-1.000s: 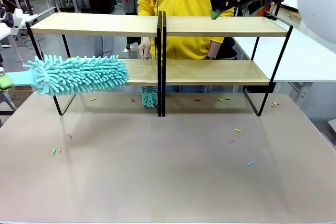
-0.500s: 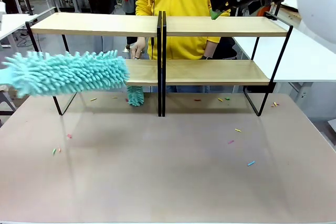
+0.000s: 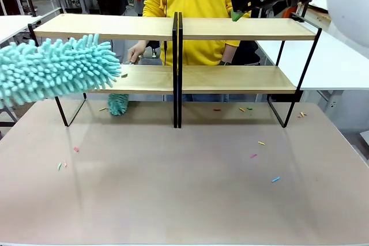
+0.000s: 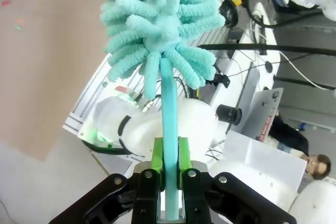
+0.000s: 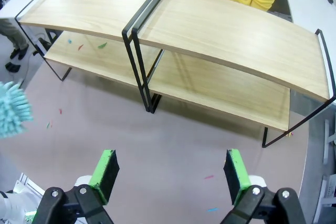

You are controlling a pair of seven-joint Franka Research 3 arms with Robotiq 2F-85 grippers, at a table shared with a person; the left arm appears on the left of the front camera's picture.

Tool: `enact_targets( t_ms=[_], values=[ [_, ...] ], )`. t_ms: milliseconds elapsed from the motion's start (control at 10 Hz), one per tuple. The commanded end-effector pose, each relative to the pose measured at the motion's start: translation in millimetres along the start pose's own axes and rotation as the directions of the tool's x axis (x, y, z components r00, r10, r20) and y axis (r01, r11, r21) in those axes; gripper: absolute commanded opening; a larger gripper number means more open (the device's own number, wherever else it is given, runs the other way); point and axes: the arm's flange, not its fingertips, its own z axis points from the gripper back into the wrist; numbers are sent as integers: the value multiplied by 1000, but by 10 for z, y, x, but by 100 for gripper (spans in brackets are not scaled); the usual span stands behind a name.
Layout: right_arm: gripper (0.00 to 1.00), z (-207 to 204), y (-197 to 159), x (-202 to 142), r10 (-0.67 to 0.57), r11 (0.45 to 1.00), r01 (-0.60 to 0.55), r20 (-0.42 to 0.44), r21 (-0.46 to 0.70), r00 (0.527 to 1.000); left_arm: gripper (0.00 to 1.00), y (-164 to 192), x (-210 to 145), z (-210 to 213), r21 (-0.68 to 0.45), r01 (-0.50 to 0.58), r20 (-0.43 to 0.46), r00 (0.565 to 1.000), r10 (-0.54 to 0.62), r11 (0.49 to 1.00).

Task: Clean the shelves.
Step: Clean another randomly selected level of the Shelf with the Duster.

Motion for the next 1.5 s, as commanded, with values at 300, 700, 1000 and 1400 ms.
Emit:
enact_targets(
  t_ms=[300,700,1000,1400],
  values=[
    [100,-1,-7,9,-3,1000,3,4,-6,1000,13,194,494,-158,69,-150,53,988,147,986],
    [100,-1,-7,9,-3,1000,3,4,-6,1000,13,392,1049,-505,278,-281,123,959,256,919],
    [100,-1,-7,9,-3,1000,3,4,-6,1000,13,662,1644,-775,395,-293,131,956,263,871],
    [100,-1,-7,9,-3,1000,3,4,-6,1000,13,681,1957,-897,267,-261,182,959,217,928]
  ],
)
